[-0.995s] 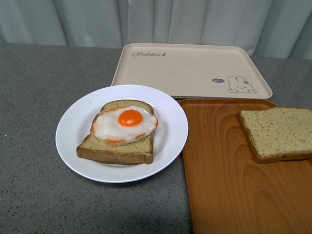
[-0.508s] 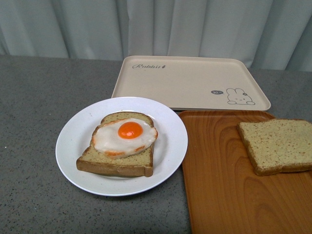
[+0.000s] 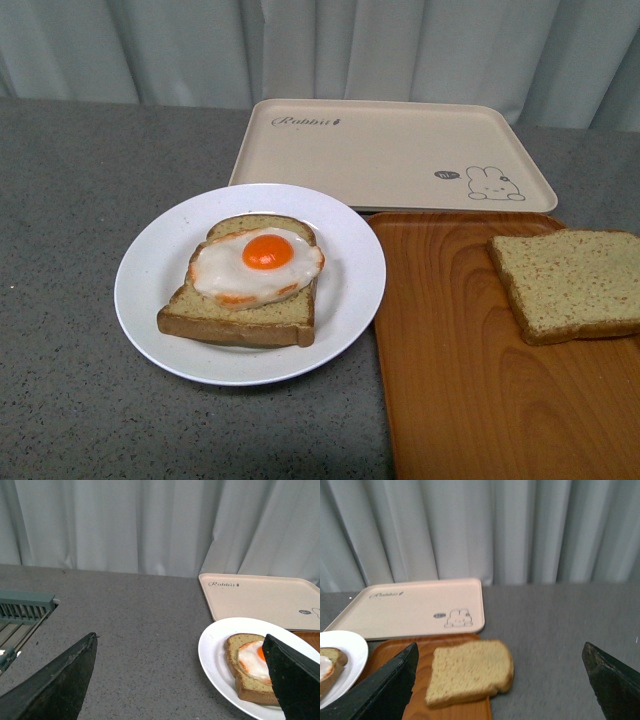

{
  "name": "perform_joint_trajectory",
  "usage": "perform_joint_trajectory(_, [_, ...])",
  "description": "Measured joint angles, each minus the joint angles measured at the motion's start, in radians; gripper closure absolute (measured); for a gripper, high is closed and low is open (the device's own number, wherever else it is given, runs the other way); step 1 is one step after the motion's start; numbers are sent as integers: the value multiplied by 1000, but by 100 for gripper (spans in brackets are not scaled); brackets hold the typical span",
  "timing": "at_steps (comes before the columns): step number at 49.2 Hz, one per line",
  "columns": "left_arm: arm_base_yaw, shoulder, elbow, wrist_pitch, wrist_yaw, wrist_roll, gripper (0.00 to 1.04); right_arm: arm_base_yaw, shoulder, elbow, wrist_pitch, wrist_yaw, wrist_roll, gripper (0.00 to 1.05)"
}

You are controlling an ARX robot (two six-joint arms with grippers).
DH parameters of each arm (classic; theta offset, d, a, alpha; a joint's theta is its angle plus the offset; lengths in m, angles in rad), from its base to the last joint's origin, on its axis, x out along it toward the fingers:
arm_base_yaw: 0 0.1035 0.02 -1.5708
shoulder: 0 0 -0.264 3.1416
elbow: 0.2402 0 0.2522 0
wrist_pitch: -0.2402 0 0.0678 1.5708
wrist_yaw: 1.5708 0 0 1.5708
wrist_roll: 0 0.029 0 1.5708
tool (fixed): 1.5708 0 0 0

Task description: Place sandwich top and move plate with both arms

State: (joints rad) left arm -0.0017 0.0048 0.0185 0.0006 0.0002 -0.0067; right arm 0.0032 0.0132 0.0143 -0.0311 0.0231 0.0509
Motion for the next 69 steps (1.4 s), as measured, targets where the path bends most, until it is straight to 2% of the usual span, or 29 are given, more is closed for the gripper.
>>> perform_joint_trajectory(6, [0,0,0,0,0,0,6,25,34,14,-67,53,311,9])
perform_joint_trajectory(12, [0,-1,0,0,0,0,6,12,56,23,-66,23,446,9])
perform_joint_trajectory(14, [0,-1,0,0,0,0,6,-31,92,26,-43,-20,449,9])
perform_joint_trajectory(18, [0,-1,0,0,0,0,6,-221,298,57,64,-179,427,9])
perform_joint_trajectory(20, [0,-1,0,0,0,0,6,-298,415,82,107,-223,418,9])
perform_joint_trajectory(24, [0,-1,0,0,0,0,6,-386,658,142,178,-228,397,9])
perform_joint_trajectory(27, [0,-1,0,0,0,0,6,-403,879,196,238,-216,390,9])
perform_joint_trajectory(33, [0,-1,0,0,0,0,6,-400,1183,294,311,-185,393,9])
perform_joint_trajectory(40, [0,-1,0,0,0,0,6,-385,1380,351,357,-171,396,9])
perform_joint_trajectory(52, [0,-1,0,0,0,0,6,-346,1506,362,392,-144,410,9])
perform_joint_trajectory(69, [0,-1,0,0,0,0,6,-212,1604,372,443,-99,452,9])
